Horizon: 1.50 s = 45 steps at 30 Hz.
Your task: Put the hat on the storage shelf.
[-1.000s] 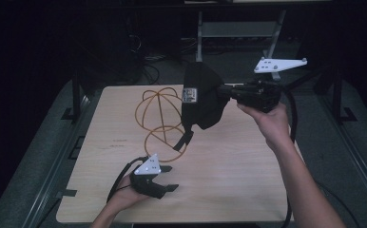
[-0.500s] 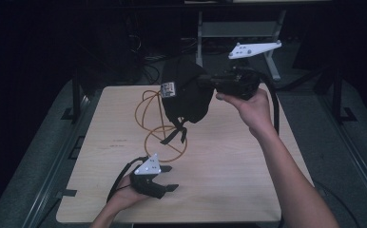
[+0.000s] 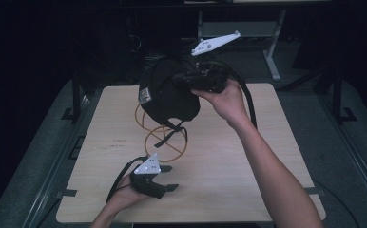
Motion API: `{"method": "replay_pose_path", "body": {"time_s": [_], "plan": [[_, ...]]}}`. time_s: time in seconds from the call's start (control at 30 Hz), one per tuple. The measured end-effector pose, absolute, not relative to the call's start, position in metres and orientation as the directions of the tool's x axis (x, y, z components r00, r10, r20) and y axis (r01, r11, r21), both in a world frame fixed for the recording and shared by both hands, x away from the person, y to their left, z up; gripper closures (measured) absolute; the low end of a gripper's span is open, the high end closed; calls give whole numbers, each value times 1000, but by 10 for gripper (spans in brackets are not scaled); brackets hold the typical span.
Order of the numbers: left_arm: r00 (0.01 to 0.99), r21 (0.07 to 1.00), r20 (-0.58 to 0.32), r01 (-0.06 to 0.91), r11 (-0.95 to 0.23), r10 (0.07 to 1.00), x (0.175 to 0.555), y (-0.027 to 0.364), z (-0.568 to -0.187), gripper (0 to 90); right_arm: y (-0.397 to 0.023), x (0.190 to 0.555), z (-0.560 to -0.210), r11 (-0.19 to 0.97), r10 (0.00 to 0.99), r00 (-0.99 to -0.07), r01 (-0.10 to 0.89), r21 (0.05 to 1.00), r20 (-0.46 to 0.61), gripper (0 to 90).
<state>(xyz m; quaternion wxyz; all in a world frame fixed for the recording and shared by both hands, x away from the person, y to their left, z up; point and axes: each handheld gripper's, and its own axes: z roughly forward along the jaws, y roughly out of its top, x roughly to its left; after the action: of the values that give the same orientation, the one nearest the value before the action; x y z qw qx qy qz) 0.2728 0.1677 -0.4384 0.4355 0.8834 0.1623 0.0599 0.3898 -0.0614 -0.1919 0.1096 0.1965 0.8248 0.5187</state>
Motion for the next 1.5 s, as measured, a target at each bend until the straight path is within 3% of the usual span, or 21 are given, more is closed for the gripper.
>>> {"method": "replay_pose_path", "body": {"time_s": [0.93, 1.0, 1.03, 1.07, 1.1, 1.5], "plan": [[944, 789, -33, 226, -571, 328, 271, 168, -438, 331, 10, 410, -213, 488, 394, -919, 233, 841, 26, 885], [944, 789, -35, 227, -571, 328, 271, 168, -438, 331, 11, 412, -215, 491, 394, -918, 245, 836, 38, 872], [945, 789, -34, 225, -571, 325, 272, 168, -438, 331, 12, 414, -217, 486, 381, -923, 248, 838, 52, 803], [945, 789, -34, 225, -571, 325, 272, 168, -438, 331, 12, 414, -217, 486, 381, -923, 248, 838, 52, 803], [944, 790, -35, 226, -570, 327, 271, 168, -438, 331, 13, 413, -217, 488, 385, -921, 257, 834, 59, 703], [941, 790, -40, 237, -566, 337, 272, 168, -438, 331, 0, 417, -223, 482, 410, -908, 298, 824, 89, 600]]}}
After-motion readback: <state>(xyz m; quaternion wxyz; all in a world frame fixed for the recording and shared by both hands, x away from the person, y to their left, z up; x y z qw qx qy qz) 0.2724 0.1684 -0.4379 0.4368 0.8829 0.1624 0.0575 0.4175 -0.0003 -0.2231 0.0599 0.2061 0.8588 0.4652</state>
